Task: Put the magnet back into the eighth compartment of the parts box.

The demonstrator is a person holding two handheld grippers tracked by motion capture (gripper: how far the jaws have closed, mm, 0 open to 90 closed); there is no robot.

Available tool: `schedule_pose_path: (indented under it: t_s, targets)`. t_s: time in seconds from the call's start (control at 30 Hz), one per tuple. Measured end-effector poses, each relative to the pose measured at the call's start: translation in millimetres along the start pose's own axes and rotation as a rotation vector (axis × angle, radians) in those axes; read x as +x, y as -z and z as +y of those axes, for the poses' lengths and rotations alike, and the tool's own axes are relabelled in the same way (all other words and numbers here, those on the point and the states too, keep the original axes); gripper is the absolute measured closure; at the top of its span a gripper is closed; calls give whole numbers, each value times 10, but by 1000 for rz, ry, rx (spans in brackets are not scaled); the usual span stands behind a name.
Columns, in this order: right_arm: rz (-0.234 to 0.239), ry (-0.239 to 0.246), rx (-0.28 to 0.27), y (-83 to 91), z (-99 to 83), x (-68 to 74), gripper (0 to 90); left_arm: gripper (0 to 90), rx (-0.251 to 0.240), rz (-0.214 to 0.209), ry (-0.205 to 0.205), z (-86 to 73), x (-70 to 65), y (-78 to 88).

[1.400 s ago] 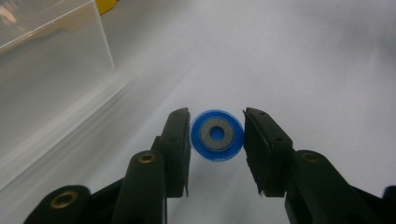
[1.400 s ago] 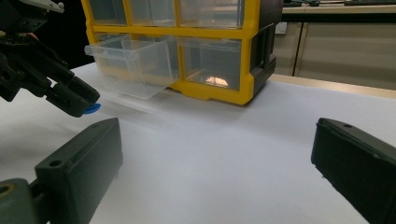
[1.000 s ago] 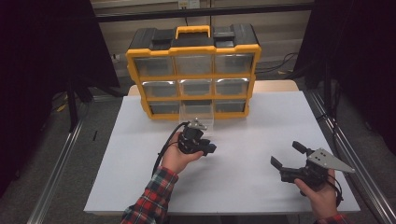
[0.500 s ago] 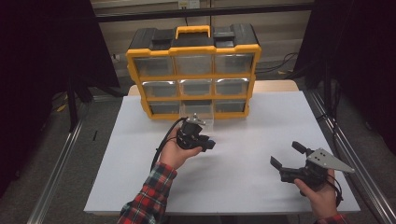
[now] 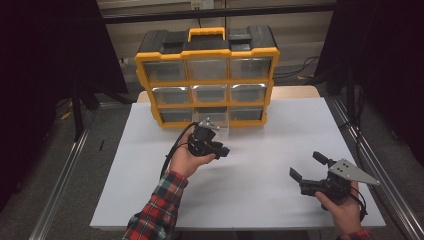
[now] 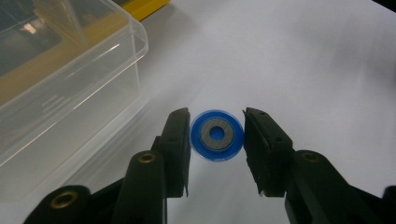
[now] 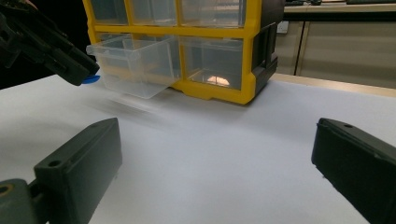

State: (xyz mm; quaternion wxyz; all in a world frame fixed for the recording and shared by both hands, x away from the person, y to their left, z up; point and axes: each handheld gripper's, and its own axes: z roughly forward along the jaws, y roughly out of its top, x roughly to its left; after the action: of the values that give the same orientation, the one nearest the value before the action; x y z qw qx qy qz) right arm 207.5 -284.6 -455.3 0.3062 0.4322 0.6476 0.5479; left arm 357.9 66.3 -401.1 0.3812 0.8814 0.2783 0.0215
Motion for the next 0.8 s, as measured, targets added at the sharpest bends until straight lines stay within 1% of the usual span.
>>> schedule_pose_path:
  t_s: [0.13,0.17,0.2,0.23,0.27,0.3,0.33,0.37,0.5,0.53,0.57,0.6,0.63,0.67,0.73,0.77,0.8]
  targets:
    - [2,-2,-1,1,0,1,9,621,3,2,0,15,20,26]
    - [3,-2,-2,1,0,0,9,621,9,-5,-5,19,26,34]
    - [-1,-2,-1,2,1,0,8,621,2,-2,5,23,19,35]
    - [1,-3,-1,2,0,0,8,621,2,-8,4,28,23,41]
    - [-1,-4,-2,2,1,0,8,621,14,-2,-1,37,22,54]
    - [-2,-4,-1,2,1,-1,8,621,16,-3,8,43,17,57]
    - [-1,-4,-2,1,0,-2,8,621,12,-12,-6,52,31,59]
    - [-2,-5,-1,1,0,-2,8,621,14,-6,-10,61,31,64]
    - [-1,-4,-2,1,0,-2,8,621,25,-19,-6,99,47,92]
    - [0,-2,-1,2,0,-3,8,621,30,-8,-16,107,53,98]
    - [0,-4,-2,2,1,-2,8,621,32,-17,-13,116,61,107]
    - [0,-2,-2,2,0,-3,8,621,24,-13,-11,118,60,107]
    - [0,-2,-2,2,1,-3,8,621,25,-18,-12,127,66,115]
    - [-2,2,-1,6,1,-5,8,621,31,-14,-14,131,66,123]
    - [-3,0,-1,11,3,-8,8,621,34,-28,-21,142,87,140]
    - [-3,-1,-1,11,3,-8,8,621,37,-19,-9,147,83,145]
    - [-4,-1,-1,12,3,-7,8,621,32,-19,1,149,86,147]
